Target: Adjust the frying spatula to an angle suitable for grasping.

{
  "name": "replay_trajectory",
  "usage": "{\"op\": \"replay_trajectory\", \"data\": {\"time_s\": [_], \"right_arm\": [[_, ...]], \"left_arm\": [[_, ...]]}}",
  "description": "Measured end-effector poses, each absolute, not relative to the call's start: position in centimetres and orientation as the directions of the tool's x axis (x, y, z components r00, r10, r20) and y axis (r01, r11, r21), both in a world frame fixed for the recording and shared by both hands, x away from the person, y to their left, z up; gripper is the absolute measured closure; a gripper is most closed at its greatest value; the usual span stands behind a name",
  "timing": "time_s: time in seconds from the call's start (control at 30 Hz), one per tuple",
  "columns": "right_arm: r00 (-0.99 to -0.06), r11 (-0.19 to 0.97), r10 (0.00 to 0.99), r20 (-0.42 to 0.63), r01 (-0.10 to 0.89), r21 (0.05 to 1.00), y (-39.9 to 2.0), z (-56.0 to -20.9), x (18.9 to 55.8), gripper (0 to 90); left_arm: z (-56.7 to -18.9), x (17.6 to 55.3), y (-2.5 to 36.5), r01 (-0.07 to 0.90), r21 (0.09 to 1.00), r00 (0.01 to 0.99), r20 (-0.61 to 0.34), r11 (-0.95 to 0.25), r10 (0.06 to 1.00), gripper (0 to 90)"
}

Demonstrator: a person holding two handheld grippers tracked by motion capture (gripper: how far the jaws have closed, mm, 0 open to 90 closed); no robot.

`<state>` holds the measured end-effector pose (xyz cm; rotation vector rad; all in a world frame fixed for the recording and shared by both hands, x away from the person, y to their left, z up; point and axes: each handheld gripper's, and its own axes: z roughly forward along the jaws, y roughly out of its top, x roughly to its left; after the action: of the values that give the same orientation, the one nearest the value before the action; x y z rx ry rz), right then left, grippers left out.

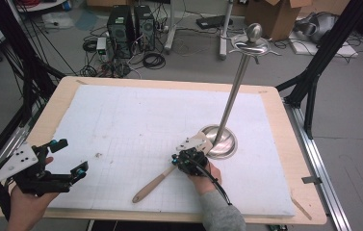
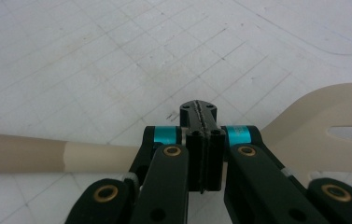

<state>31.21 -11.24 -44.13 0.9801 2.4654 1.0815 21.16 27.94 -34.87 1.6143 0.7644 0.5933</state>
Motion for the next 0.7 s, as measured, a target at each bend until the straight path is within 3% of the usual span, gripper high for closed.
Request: {"op": "replay_trajectory", "data": {"time_s": [0.7], "right_arm": [[-0.734, 0.471, 0.678, 0.028, 0.464, 0.750, -13.2, -44.4, 28.2, 90.0]], "left_arm": [[-34.8, 21.0, 27.9, 0.151, 0.984, 0.656, -0.031, -0.091, 0.754, 1.7]]}}
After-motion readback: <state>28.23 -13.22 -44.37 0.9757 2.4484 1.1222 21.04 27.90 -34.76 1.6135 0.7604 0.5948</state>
